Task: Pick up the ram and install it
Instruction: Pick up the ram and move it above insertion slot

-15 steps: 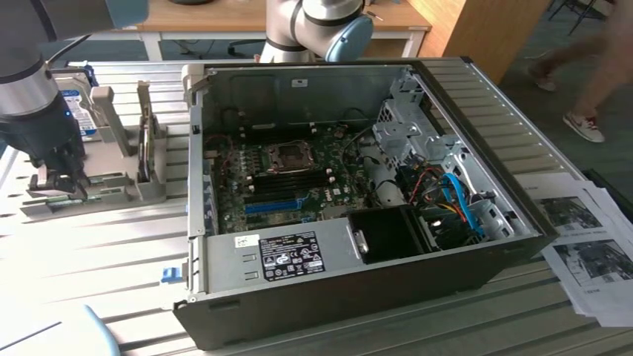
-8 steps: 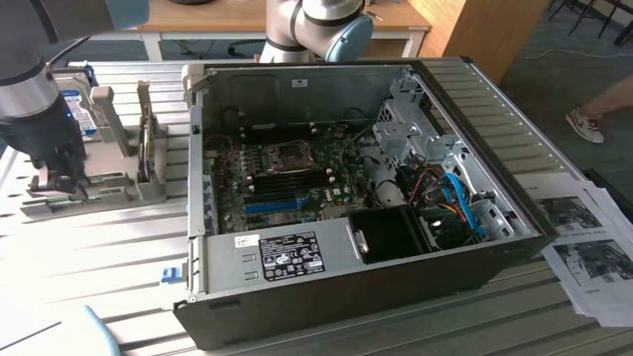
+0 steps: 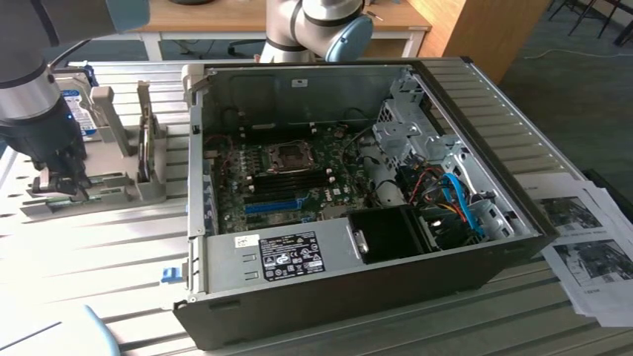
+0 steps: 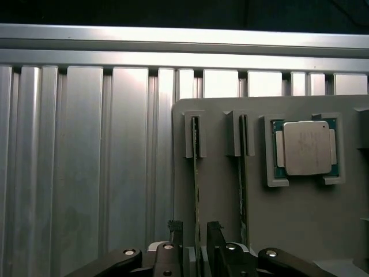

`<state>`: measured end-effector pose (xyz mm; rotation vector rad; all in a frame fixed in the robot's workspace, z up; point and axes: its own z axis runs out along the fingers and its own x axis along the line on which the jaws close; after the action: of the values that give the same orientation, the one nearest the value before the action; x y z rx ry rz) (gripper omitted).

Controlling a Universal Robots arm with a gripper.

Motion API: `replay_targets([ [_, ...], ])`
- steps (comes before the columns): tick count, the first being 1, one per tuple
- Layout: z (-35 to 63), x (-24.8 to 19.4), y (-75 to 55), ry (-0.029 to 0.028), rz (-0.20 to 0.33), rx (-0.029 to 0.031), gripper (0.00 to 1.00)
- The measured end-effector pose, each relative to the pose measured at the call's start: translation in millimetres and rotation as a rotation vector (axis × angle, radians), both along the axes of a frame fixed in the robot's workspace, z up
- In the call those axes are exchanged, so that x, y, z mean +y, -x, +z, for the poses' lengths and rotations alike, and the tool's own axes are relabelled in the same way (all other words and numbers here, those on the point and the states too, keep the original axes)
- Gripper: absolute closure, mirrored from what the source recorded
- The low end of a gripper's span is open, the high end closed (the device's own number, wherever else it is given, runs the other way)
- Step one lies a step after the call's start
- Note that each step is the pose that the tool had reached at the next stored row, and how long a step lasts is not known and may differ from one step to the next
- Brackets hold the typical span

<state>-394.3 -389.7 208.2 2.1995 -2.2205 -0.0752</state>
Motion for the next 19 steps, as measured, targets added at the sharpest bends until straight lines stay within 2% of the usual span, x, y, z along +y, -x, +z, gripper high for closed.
replay_targets([
  [19,-5.0,0.9,0.0,0.0001,0.000,0.0000,0.70],
])
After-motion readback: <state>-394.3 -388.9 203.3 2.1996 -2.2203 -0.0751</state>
